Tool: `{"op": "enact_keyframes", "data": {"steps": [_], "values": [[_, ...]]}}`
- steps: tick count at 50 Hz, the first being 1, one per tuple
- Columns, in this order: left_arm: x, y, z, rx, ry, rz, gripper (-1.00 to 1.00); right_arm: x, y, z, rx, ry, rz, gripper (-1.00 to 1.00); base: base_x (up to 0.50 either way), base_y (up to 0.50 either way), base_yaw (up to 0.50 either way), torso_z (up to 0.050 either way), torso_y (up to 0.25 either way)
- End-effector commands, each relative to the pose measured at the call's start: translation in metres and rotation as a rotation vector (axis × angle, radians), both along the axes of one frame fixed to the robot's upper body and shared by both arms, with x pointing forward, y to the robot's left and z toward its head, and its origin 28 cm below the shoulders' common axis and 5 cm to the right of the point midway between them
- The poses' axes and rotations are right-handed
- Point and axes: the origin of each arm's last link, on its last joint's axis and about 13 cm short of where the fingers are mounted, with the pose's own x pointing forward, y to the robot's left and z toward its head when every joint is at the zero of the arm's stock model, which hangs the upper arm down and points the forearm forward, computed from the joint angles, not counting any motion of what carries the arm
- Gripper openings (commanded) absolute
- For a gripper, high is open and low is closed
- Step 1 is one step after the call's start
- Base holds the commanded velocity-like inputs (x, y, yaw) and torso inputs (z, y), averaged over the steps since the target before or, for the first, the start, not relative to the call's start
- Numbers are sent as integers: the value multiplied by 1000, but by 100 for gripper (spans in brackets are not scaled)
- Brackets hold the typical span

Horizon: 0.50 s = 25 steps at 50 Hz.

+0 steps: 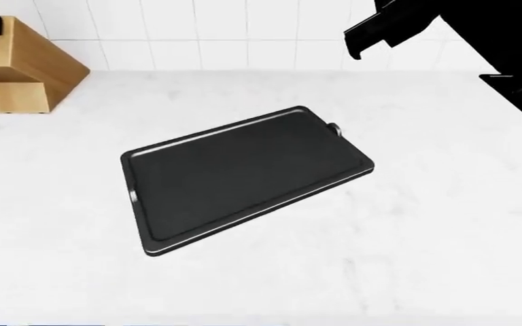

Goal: Place the two vegetables and bowl onto the tray for setting up a vegetable dip station.

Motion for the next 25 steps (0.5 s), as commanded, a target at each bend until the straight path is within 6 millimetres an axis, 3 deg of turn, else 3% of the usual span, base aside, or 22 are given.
{"op": "enact_keyframes", "data": {"steps": [1, 12, 25], "values": [[-1, 1, 2, -6, -9, 3, -100, 4, 0, -6, -17, 27, -11, -100, 500, 1, 0, 0, 0], [-1, 1, 3, -6, -11, 2, -100, 6, 2, -10, -18, 37, 6, -100, 500, 1, 0, 0, 2], [-1, 1, 2, -5, -10, 3, -100, 17, 2, -34, 94, 178, 76, -100, 0, 0, 0, 0, 1]]}}
